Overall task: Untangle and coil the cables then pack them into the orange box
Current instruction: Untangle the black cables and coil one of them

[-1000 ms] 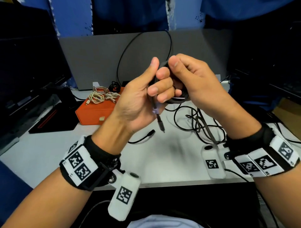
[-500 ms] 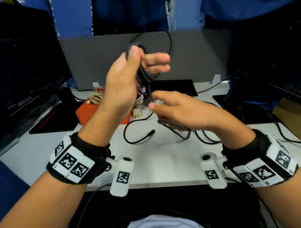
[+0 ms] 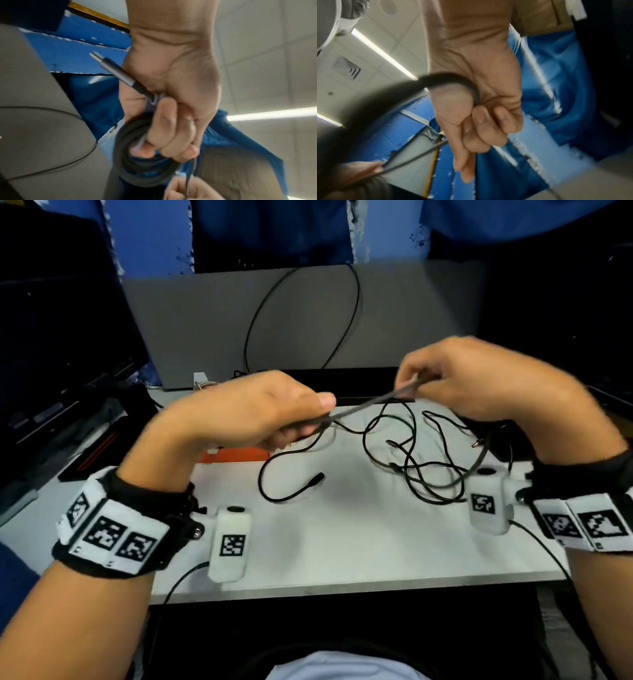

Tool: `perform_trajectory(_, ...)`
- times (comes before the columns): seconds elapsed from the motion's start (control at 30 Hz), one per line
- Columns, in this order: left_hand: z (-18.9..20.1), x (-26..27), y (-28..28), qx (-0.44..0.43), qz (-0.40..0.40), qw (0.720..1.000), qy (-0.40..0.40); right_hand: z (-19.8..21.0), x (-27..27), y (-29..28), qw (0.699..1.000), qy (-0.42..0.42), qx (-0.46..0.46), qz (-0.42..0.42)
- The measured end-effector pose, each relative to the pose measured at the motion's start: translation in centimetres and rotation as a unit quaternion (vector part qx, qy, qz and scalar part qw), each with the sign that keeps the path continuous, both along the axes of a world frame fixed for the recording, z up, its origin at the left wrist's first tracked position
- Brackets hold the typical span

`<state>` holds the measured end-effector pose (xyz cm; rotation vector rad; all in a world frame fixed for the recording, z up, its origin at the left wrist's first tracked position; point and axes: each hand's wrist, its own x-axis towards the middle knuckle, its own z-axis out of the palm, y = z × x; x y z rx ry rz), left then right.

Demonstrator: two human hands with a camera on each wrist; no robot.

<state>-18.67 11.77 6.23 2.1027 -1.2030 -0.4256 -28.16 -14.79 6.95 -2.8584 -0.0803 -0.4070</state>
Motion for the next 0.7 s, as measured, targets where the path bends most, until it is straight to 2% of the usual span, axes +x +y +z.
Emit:
perform_trajectory(0.03,0.3,0.4,0.8,-0.033,-0.025,0.998,0.042,0.2,0.0,-1.2,0.999,-0.037,0.008,-0.03)
perform_trajectory(0.13,0.7,1.0,2.3,-0.125,-0.107,0.982,0.092,0.2,0.3,-4.0,0.982,-0.136,0.069,-0.115)
perform_trajectory(0.2,0.7,1.1,2.3,-0.201,-0.1,0.966,0.127,-0.1,0.6,-4.9,0.973,-0.16,0.076,-0.149)
perform_trajectory(0.27,0.7,1.1,1.4,-0.25,-0.045,0.956,0.146,-0.3,0.6,-4.5,0.981,-0.113,0.054,-0.15)
perform_trajectory(0.33,0.4,1.0,0.2,-0.274,0.01,0.949,0.155,-0.3,0.3,-3.0,0.994,-0.031,0.011,-0.109)
perform_trajectory(0.4,-0.1,0.8,-1.0,-0.288,0.046,0.942,0.167,-0.4,-0.3,-0.4,1.0,-0.008,0.01,-0.028)
perform_trajectory(0.5,-1.0,-0.3,-2.9,-0.303,0.061,0.931,0.197,-1.4,0.0,4.1,0.985,-0.076,0.115,0.101)
perform_trajectory(0.57,-1.5,-1.0,-3.7,-0.32,0.039,0.915,0.244,-2.7,1.0,6.3,0.968,-0.132,0.172,0.128)
perform_trajectory(0.7,-2.1,-1.7,-4.3,-0.36,-0.067,0.841,0.399,-4.2,1.8,7.9,0.929,-0.205,0.287,0.114)
